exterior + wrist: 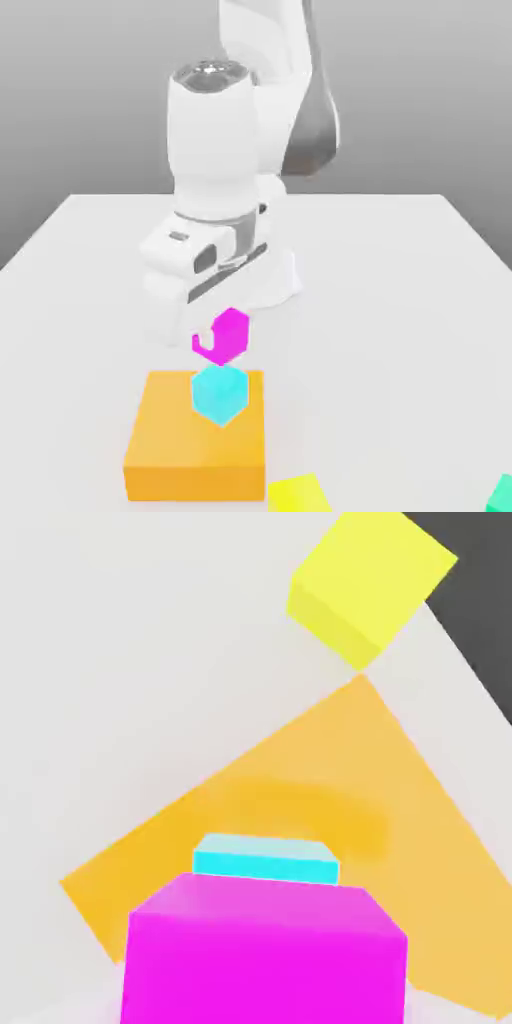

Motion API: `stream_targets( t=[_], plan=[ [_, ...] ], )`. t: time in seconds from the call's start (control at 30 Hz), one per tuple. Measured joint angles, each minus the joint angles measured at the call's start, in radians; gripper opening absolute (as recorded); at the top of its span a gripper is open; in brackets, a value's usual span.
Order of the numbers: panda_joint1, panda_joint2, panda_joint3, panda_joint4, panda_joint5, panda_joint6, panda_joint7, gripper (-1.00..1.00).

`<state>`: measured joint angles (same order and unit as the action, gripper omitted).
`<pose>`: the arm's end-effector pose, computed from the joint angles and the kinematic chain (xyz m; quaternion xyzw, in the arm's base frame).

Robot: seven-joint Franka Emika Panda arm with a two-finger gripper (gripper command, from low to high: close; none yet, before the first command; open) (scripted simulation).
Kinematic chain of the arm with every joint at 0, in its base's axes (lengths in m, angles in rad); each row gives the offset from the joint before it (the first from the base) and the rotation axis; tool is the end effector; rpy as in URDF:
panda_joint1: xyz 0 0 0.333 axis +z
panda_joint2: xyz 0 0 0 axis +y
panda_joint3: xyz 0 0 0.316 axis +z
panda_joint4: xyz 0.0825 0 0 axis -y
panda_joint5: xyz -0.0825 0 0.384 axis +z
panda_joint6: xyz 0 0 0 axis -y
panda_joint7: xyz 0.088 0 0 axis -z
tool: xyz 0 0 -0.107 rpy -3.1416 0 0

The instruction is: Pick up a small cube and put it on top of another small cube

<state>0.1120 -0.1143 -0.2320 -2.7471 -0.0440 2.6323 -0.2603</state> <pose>0.3903 -0.0433 0.2530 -0.9959 -0.0900 0.0010 0.0027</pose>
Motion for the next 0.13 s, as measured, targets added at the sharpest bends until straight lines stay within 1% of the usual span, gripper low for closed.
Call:
stream_targets(
  t=[0.03,0.13],
  plan=[
    [0.001,0.023,-0.002,-0.004,0.004,0.027,-0.004,1.00],
    [0.001,0.023,-0.002,-0.004,0.004,0.027,-0.004,1.00]
  ],
)
